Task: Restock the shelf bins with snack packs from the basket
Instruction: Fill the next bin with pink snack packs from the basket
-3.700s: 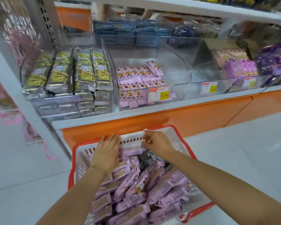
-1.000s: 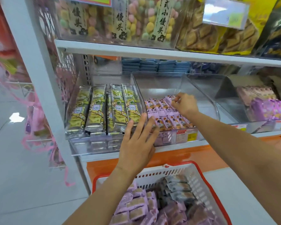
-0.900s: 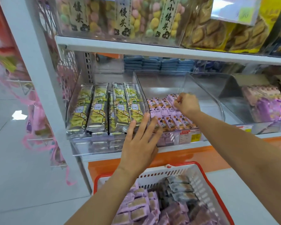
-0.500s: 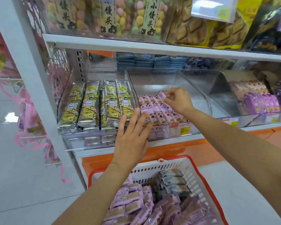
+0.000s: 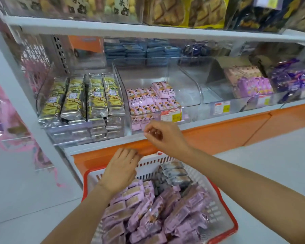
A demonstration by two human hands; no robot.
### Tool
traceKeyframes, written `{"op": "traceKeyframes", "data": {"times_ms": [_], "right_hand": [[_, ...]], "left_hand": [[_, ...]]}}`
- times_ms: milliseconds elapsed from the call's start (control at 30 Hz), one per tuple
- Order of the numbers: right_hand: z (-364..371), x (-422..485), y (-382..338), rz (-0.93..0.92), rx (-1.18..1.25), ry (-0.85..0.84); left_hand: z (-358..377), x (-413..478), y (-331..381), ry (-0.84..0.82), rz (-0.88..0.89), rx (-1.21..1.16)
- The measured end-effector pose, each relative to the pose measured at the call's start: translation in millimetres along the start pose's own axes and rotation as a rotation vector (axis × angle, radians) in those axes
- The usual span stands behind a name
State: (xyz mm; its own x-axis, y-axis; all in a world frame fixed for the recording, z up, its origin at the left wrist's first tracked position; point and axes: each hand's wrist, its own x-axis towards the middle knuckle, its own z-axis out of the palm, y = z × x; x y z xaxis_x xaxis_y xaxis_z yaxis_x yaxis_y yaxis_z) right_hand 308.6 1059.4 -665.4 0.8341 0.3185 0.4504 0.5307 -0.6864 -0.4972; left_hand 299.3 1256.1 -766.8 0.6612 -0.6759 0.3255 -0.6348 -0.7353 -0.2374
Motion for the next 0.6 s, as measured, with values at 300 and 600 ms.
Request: {"op": "traceKeyframes", "data": {"times_ms": [300, 600], "right_hand": [[91, -83, 55, 0.308, -0.122, -0.581], [135, -124, 69, 0.633, -0.101, -0.895]], "left_hand": [[56, -58, 0, -0.275, -0.238, -0.099], [80, -65, 11, -0.313, -0.327, -0.178]]}}
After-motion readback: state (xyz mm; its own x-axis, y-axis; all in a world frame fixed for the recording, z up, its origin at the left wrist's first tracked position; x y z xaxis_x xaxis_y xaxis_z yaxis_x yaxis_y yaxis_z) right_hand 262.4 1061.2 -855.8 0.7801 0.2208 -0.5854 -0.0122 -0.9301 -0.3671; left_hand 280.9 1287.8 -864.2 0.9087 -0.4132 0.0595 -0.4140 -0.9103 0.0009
